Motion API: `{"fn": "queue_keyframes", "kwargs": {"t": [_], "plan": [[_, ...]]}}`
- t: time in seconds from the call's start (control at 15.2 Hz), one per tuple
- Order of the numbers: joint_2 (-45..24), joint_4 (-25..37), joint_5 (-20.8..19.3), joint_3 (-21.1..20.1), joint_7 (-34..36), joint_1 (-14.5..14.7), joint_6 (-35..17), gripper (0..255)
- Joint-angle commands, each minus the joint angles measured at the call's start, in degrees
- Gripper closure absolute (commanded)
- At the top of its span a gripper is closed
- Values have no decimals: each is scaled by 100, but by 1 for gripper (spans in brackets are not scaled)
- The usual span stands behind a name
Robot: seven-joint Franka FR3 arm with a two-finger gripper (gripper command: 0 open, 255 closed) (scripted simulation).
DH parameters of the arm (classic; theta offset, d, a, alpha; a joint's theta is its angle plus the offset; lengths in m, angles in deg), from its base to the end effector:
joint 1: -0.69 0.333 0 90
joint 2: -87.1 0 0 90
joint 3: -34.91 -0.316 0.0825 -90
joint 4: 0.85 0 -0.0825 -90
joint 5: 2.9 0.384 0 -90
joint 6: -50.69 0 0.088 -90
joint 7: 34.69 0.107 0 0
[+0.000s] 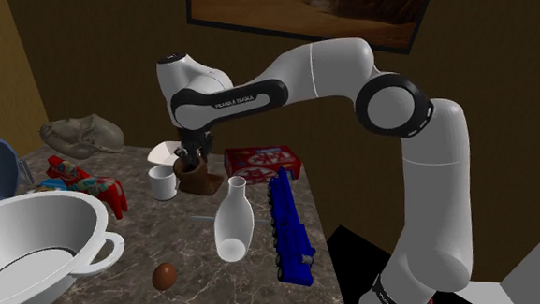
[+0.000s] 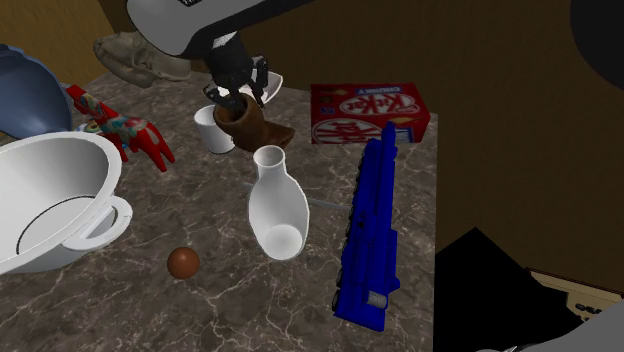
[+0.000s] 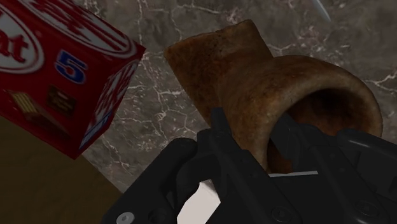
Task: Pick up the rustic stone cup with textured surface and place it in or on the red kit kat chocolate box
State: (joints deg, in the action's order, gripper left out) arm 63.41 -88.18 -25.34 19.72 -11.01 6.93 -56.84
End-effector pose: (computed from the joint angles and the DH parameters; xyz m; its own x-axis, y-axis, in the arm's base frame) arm 0.6448 0.1958 0.4268 0.9958 0.0756 0.0518 0.0597 -0.9638 0.2598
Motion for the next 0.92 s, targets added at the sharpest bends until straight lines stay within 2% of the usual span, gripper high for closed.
{"fn": "queue_keyframes", "kwargs": {"t": [0.0,0.86], "plan": [[60,87,27,-9,-50,-3,132,255],[124,982,110,-39,-314,67,1051,255]]}}
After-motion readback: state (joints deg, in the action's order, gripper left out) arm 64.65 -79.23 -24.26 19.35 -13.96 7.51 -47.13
